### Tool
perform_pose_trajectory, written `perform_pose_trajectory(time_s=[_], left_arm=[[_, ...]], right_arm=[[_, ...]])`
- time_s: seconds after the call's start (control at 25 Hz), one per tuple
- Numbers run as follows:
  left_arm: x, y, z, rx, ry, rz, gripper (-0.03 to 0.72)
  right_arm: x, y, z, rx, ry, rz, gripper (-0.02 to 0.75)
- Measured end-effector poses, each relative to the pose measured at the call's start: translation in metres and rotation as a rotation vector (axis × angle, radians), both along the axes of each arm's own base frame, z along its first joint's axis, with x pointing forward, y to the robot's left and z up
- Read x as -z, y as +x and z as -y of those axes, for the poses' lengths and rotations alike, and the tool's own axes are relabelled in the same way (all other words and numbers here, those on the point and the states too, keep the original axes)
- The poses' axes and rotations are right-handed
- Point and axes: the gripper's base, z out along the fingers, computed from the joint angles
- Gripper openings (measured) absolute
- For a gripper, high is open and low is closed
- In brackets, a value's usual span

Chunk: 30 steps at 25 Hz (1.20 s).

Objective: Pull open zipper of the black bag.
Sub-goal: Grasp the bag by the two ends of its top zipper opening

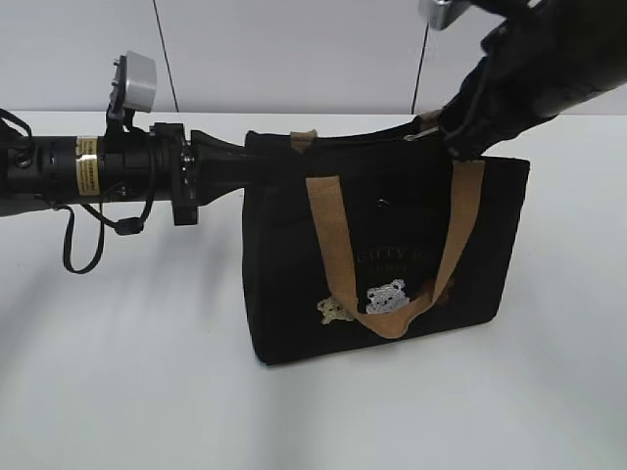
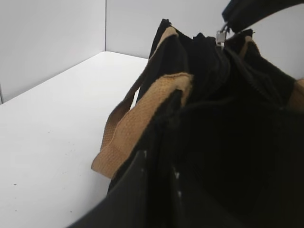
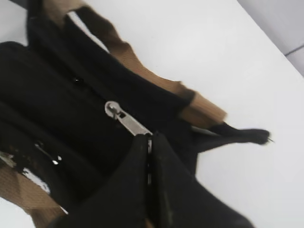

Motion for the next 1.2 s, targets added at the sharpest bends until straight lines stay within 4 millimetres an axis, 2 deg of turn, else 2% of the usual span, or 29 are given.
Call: perform_pose_trajectory(time_s=[0.16, 0.28, 0.72, 0.84, 0.96, 1.04, 1.2], left_arm=[[0.0, 0.0, 0.0, 0.0, 0.0, 0.0, 0.038], [0.0, 0.0, 0.0, 0.002, 0.001, 0.0, 0.038], [0.0, -0.001, 0.0, 0.008, 0.005, 0.001, 0.046], [-0.001, 0.0, 0.0, 0.001, 0.001, -0.008, 0.109], [-0.006, -0.001, 0.0, -0.002, -0.003, -0.027, 0.241], [-0.016, -0.003, 0.0, 0.005, -0.009, -0.04, 0.286], [-0.047, -0.011, -0.004, -0.025, 0.063, -0.051, 0.31]], right_arm=[[-0.011, 0.004, 0.027, 0.12, 0.034, 0.003, -0.015], [-0.012, 0.005, 0.042, 0.171, 0.031, -0.02, -0.015], [-0.014, 0.005, 0.04, 0.19, 0.079, -0.034, 0.003], [-0.021, 0.007, 0.039, 0.19, 0.092, -0.021, 0.108], [-0.029, 0.008, 0.039, 0.188, 0.099, -0.013, 0.298], [-0.034, 0.008, 0.038, 0.185, 0.099, -0.019, 0.389], [-0.041, 0.007, 0.038, 0.178, 0.093, -0.044, 0.451]])
